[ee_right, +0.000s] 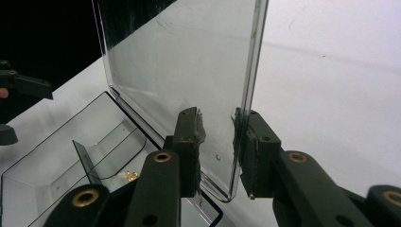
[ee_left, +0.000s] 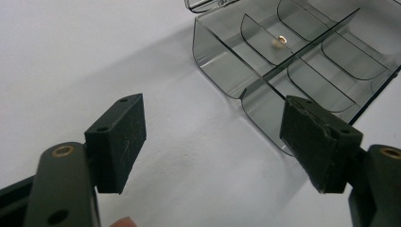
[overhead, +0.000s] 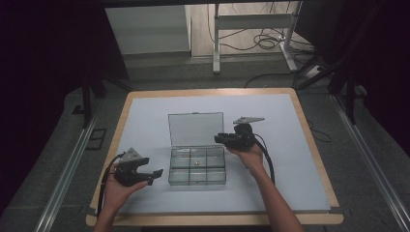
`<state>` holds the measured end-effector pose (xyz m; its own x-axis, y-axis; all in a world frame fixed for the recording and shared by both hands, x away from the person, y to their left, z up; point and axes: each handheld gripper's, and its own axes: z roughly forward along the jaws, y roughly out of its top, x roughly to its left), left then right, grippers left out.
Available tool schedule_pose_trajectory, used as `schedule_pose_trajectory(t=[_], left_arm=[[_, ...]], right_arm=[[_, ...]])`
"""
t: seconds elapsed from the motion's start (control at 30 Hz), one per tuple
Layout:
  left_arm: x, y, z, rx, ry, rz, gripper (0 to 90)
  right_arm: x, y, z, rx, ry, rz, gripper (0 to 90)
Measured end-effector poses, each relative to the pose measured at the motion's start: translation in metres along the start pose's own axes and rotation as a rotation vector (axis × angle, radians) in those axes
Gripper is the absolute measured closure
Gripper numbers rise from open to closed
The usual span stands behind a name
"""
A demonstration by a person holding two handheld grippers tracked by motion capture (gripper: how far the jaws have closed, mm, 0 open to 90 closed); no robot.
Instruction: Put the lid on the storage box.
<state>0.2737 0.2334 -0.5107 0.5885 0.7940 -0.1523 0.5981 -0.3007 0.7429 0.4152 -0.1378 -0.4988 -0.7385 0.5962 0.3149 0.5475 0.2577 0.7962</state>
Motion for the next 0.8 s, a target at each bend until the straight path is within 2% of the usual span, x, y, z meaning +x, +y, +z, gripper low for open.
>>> schedule_pose_trajectory(t=[0.8], left_arm=[[-0.0007,0.0004,0.0003,0.0,-0.002,0.007,23.9]], right_arm=[[0.0038,-0.0007,-0.0034,-0.013,-0.004,-0.038,70.0]])
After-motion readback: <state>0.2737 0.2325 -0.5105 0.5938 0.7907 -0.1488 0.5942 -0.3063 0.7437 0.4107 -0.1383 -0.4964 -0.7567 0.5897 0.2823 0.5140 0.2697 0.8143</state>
